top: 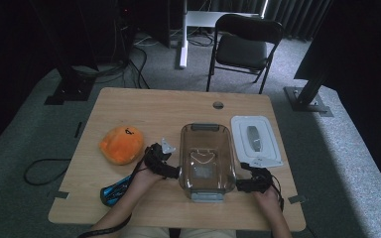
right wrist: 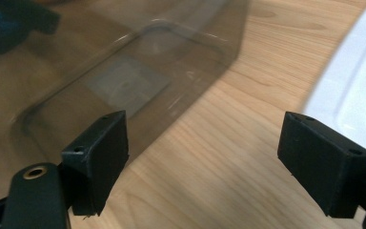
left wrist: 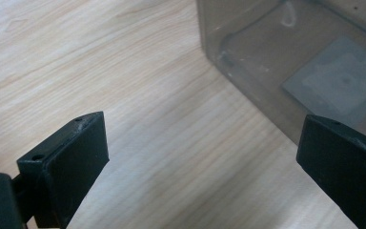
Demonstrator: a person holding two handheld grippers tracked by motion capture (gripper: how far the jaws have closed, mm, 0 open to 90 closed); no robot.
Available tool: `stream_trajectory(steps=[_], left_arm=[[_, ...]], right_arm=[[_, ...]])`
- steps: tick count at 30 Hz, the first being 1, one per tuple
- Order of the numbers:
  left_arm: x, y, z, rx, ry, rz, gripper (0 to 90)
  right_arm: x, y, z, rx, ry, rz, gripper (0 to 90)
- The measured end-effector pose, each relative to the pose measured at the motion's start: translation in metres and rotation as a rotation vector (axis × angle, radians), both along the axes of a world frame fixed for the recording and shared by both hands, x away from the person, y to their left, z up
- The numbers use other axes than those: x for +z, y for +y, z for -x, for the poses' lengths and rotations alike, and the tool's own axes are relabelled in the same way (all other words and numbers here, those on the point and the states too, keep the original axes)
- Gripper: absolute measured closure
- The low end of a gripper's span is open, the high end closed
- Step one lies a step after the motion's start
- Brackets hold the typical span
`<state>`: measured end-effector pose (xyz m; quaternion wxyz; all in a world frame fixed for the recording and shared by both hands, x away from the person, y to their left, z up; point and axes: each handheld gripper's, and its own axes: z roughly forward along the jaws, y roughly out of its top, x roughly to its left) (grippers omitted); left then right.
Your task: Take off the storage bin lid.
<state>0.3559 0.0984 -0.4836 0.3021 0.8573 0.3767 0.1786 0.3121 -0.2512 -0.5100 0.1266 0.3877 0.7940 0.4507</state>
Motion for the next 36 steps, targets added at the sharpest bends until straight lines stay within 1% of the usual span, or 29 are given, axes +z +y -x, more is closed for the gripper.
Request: stream_trajectory(steps=[2, 3, 4, 5, 6, 8, 9, 10, 12, 13, 15, 17, 19, 20, 22, 23, 24, 25, 26, 29, 30, 31, 35, 36], left_arm=[[0.001, 0.002, -0.004, -0.004, -0.001, -0.009, 4.0], [0.002, 0.003, -0.006, -0.015, -0.010, -0.016, 4.0], [0.002, 0.005, -0.010, -0.024, 0.002, -0.019, 4.0], [0.003, 0.006, -0.012, -0.025, 0.006, -0.018, 4.0], [0.003, 0.007, -0.014, -0.029, -0.003, -0.018, 4.0], [0.003, 0.009, -0.019, -0.038, 0.007, -0.015, 4.0], [0.003, 0.010, -0.020, -0.039, 0.006, -0.008, 3.9], [0.004, 0.011, -0.022, -0.044, 0.010, -0.009, 3.9], [0.004, 0.012, -0.024, -0.053, -0.005, -0.004, 4.0], [0.004, 0.014, -0.025, -0.058, -0.006, 0.000, 4.0], [0.005, 0.017, -0.028, -0.064, -0.015, 0.018, 4.1], [0.006, 0.019, -0.030, -0.069, -0.012, 0.028, 4.2], [0.008, 0.023, -0.032, -0.062, -0.017, 0.023, 4.2], [0.009, 0.025, -0.033, -0.063, -0.025, 0.025, 4.2], [0.011, 0.029, -0.036, -0.057, -0.026, 0.023, 4.2], [0.013, 0.031, -0.038, -0.055, -0.030, 0.025, 4.2], [0.014, 0.034, -0.039, -0.046, -0.027, 0.037, 4.2], [0.015, 0.037, -0.042, -0.035, -0.023, 0.031, 4.2], [0.015, 0.039, -0.043, -0.030, -0.029, 0.026, 4.2], [0.015, 0.044, -0.045, -0.014, -0.035, -0.010, 4.2], [0.015, 0.045, -0.046, -0.011, -0.028, -0.012, 4.1], [0.016, 0.047, -0.046, -0.005, -0.025, -0.011, 4.1], [0.025, 0.055, -0.045, 0.020, -0.050, 0.007, 4.1], [0.027, 0.058, -0.045, 0.024, -0.048, 0.011, 4.1]], right_arm=[[0.000, 0.004, 0.001, 0.012, 0.003, -0.002, 16.4], [0.000, 0.006, 0.003, 0.012, 0.005, -0.003, 14.9], [-0.001, 0.008, 0.003, 0.013, 0.001, -0.003, 14.5], [-0.001, 0.010, 0.005, 0.016, 0.004, -0.010, 14.2], [-0.002, 0.011, 0.006, 0.021, -0.002, -0.008, 13.7], [-0.002, 0.015, 0.007, 0.026, -0.004, 0.000, 13.7], [-0.002, 0.017, 0.008, 0.027, -0.005, 0.003, 13.7], [-0.002, 0.019, 0.009, 0.029, -0.010, 0.009, 13.6], [-0.003, 0.021, 0.010, 0.035, -0.006, 0.008, 13.6], [-0.004, 0.022, 0.011, 0.036, -0.007, 0.006, 13.6], [-0.005, 0.025, 0.012, 0.048, 0.002, 0.000, 13.6], [-0.006, 0.029, 0.014, 0.050, -0.006, 0.007, 13.5], [-0.005, 0.034, 0.015, 0.063, -0.007, 0.012, 13.4], [-0.005, 0.036, 0.016, 0.069, -0.009, 0.012, 13.4], [-0.006, 0.043, 0.016, 0.088, -0.009, 0.015, 13.2], [-0.006, 0.046, 0.016, 0.091, -0.007, 0.016, 13.2], [-0.007, 0.049, 0.016, 0.096, -0.012, 0.023, 13.2], [-0.006, 0.052, 0.015, 0.100, -0.014, 0.030, 13.2], [-0.006, 0.056, 0.015, 0.102, -0.016, 0.031, 13.2], [-0.006, 0.061, 0.015, 0.114, -0.020, 0.031, 13.2], [-0.006, 0.063, 0.016, 0.115, -0.021, 0.031, 13.2], [-0.006, 0.064, 0.016, 0.119, -0.025, 0.030, 13.2], [-0.007, 0.066, 0.017, 0.121, -0.029, 0.056, 13.2], [-0.008, 0.066, 0.017, 0.117, -0.031, 0.059, 13.3]])
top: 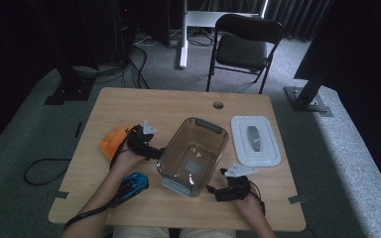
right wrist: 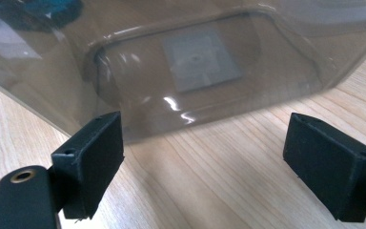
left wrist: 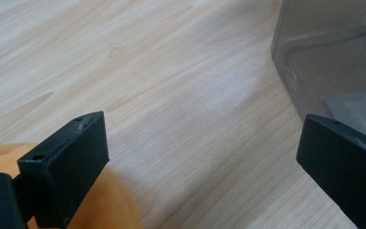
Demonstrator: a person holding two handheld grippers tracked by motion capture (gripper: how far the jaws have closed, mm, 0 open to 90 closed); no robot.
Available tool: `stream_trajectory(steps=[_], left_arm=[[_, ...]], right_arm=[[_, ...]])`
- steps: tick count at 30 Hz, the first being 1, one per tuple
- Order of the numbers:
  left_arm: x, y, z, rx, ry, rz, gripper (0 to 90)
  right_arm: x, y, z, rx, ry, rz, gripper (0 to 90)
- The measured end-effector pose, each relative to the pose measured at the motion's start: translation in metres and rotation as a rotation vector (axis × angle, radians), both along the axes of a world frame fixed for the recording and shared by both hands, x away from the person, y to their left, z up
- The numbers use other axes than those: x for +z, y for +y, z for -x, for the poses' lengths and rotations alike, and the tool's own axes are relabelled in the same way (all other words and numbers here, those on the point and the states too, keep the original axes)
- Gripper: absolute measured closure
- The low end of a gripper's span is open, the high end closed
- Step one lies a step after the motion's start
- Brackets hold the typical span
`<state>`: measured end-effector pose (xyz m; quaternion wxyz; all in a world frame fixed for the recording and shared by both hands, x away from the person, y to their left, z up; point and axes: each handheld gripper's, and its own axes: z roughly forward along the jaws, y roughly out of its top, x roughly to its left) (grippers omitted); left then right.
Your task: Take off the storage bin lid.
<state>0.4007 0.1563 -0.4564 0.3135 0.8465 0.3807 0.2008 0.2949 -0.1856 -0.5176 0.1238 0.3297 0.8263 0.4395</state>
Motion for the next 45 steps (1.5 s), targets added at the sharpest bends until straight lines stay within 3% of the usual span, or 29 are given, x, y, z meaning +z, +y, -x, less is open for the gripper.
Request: stream_trajectory(steps=[17, 24, 28, 34, 38, 43, 45], left_arm=[[0.022, 0.055, 0.016, 0.059, -0.025, 0.059, 4.2], [0.026, 0.079, 0.023, 0.091, -0.016, 0.023, 4.8], [0.024, 0.092, 0.027, 0.112, -0.009, 0.038, 4.9], [0.024, 0.107, 0.029, 0.158, -0.017, 0.033, 4.9], [0.018, 0.114, 0.026, 0.171, 0.028, 0.009, 4.9], [0.001, 0.115, 0.022, 0.178, 0.086, -0.061, 5.0], [-0.004, 0.118, 0.019, 0.190, 0.102, -0.050, 5.0]], right_arm=[[-0.004, -0.044, 0.005, -0.106, 0.003, 0.059, 13.3], [-0.007, -0.057, 0.008, -0.137, 0.017, 0.078, 13.3], [-0.008, -0.063, 0.010, -0.153, 0.013, 0.085, 13.3], [-0.009, -0.075, 0.011, -0.190, 0.006, 0.140, 13.4], [-0.009, -0.083, 0.013, -0.208, 0.027, 0.148, 13.5], [-0.010, -0.085, 0.012, -0.213, 0.043, 0.148, 13.8], [-0.010, -0.085, 0.012, -0.214, 0.042, 0.149, 13.7]])
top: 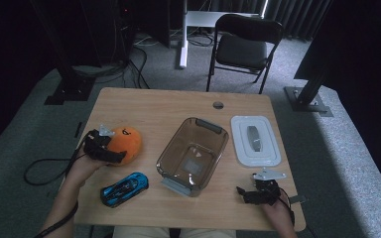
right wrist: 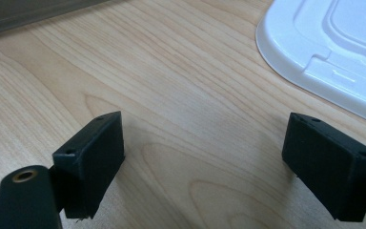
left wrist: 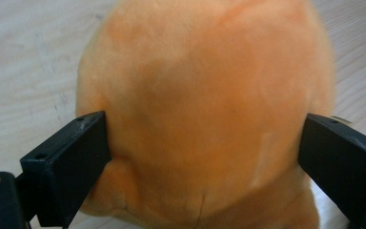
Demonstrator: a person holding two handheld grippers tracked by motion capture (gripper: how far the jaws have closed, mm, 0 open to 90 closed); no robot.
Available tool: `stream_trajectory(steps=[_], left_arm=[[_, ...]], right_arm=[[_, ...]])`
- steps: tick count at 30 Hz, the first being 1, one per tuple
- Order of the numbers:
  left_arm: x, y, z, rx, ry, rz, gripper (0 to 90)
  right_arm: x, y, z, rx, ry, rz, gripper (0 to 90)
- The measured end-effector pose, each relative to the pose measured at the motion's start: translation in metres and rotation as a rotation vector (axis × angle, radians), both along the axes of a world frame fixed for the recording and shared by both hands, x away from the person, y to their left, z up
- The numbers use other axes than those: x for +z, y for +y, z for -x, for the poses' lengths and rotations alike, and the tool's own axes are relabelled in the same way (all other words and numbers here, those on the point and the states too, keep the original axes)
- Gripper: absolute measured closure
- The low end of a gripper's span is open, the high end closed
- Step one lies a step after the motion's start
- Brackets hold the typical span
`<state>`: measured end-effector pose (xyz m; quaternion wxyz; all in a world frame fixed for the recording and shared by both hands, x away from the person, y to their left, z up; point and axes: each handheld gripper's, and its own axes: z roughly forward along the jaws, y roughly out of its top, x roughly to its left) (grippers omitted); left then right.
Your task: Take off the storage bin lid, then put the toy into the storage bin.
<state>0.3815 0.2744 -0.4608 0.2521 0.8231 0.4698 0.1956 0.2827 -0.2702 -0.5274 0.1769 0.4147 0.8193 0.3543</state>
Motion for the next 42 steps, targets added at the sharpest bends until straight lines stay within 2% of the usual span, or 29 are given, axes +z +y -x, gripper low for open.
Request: stream_trajectory(steps=[2, 3, 4, 6, 11, 17, 21, 28, 31, 32, 39, 42], left_arm=[[-0.003, 0.003, -0.001, 0.007, 0.000, 0.007, 9.1], [-0.004, 0.003, 0.000, 0.012, -0.012, 0.006, 17.6], [-0.005, 0.003, -0.001, 0.027, -0.005, 0.012, 21.0], [-0.008, 0.002, -0.002, 0.023, 0.006, 0.011, 29.5], [-0.008, -0.005, 0.001, 0.023, 0.000, -0.022, 50.0], [0.000, 0.001, 0.005, 0.023, -0.027, 0.036, 64.5], [0.005, 0.001, 0.005, 0.030, -0.038, 0.052, 67.6], [0.022, -0.001, 0.008, 0.028, -0.072, 0.084, 69.3], [0.035, -0.006, 0.010, 0.015, -0.093, 0.085, 70.1], [0.035, -0.006, 0.010, 0.015, -0.093, 0.085, 70.1], [0.061, -0.017, 0.011, -0.030, -0.119, 0.121, 70.0], [0.066, -0.020, 0.011, -0.045, -0.125, 0.131, 69.9]], right_arm=[[0.000, 0.000, 0.000, -0.002, 0.002, -0.003, 13.9], [0.000, 0.000, 0.000, -0.003, 0.002, -0.003, 13.8], [0.000, 0.000, 0.000, -0.004, 0.003, -0.002, 13.8], [0.000, 0.000, 0.000, -0.005, 0.001, 0.000, 13.9], [0.000, 0.000, -0.001, -0.005, 0.001, 0.000, 13.9], [0.000, 0.000, -0.001, -0.006, 0.001, 0.000, 13.8], [0.000, 0.000, -0.001, -0.007, 0.002, -0.001, 13.9], [0.000, -0.001, -0.001, -0.007, 0.003, -0.003, 13.9], [0.000, 0.000, -0.001, -0.008, 0.002, -0.001, 13.9], [0.000, 0.000, -0.001, -0.008, 0.002, -0.001, 13.9], [0.000, 0.000, -0.001, -0.009, 0.002, -0.001, 13.9], [0.000, 0.000, -0.001, -0.009, 0.002, -0.001, 13.9]])
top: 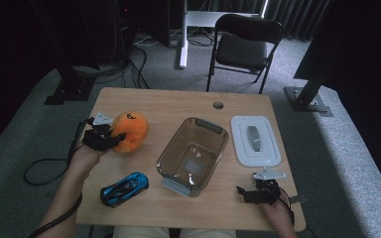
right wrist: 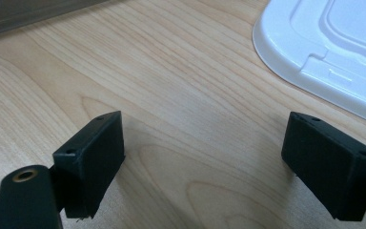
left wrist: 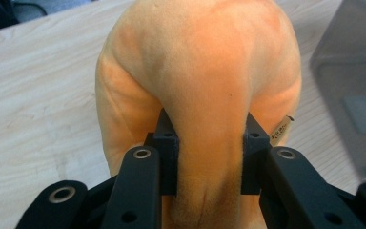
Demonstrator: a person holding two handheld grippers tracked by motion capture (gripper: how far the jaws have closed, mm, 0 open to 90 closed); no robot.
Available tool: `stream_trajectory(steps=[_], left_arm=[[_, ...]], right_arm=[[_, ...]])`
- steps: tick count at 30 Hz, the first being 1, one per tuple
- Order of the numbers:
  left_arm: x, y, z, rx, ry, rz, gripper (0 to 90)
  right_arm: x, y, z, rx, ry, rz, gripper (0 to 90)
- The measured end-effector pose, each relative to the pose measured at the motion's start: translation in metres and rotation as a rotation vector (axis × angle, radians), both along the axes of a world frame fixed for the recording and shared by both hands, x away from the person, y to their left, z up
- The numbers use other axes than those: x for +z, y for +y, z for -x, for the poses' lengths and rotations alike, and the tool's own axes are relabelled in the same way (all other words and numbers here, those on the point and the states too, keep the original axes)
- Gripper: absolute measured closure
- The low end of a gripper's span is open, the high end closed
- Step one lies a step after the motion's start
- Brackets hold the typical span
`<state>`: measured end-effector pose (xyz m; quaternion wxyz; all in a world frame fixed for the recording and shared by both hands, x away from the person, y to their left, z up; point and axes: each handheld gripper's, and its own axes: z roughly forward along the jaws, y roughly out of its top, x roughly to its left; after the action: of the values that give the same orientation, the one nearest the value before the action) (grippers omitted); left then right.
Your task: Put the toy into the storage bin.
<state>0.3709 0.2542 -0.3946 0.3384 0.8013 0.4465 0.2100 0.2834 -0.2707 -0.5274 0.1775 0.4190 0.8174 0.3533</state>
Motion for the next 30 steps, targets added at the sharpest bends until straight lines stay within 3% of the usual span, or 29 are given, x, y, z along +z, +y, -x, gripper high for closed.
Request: stream_trajectory(steps=[7, 22, 30], left_arm=[[0.019, -0.012, -0.002, -0.037, -0.022, 0.022, 69.9], [0.055, -0.053, -0.007, -0.119, -0.062, 0.016, 69.7], [0.068, -0.076, -0.009, -0.170, -0.075, 0.010, 69.6]], right_arm=[[0.000, 0.000, 0.000, -0.001, 0.000, 0.000, 13.9], [0.000, 0.000, 0.000, -0.001, -0.001, 0.001, 13.8], [0.000, 0.000, 0.000, -0.001, -0.001, 0.001, 13.9]])
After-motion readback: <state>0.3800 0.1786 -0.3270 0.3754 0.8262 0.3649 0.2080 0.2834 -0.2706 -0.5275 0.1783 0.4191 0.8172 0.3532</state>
